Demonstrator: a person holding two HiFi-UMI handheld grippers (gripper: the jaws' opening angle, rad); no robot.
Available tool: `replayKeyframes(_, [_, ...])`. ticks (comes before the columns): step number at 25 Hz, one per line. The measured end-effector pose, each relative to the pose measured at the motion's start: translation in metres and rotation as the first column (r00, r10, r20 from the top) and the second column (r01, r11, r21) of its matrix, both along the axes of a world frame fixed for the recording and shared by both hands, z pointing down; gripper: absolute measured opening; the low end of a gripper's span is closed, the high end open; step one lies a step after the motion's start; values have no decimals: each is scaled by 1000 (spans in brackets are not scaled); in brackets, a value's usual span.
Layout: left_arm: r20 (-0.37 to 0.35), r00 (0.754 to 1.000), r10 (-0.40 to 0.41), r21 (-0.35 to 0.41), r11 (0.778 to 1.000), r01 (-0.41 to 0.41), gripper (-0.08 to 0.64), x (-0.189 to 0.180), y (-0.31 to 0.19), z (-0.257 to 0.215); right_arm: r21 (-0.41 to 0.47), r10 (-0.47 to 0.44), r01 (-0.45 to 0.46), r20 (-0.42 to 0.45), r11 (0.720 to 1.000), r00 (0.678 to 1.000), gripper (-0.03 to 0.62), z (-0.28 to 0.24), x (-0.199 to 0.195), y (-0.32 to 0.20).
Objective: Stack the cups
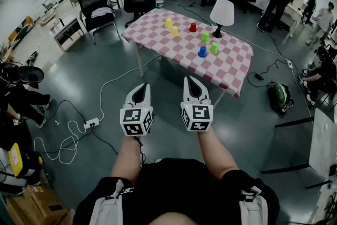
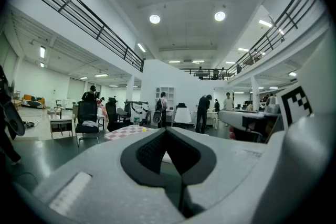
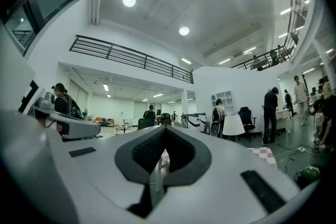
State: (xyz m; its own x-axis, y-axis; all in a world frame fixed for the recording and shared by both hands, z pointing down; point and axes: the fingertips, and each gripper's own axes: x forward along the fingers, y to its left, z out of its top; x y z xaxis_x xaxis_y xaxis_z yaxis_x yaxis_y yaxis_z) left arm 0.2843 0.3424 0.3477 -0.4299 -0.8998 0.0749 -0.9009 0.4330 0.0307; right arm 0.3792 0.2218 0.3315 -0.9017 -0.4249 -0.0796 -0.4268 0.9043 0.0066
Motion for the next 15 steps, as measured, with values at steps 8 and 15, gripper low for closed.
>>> replayKeyframes(8, [-2, 1000, 7, -3, 1000, -7, 15, -8, 8, 0, -25, -14, 15, 23, 1000, 1000, 0, -1, -9, 8])
replayKeyframes(15, [8, 1000, 21, -5, 1000, -21, 14, -22, 16, 0, -23, -15, 16, 19, 1000, 1000, 0, -1, -27, 19])
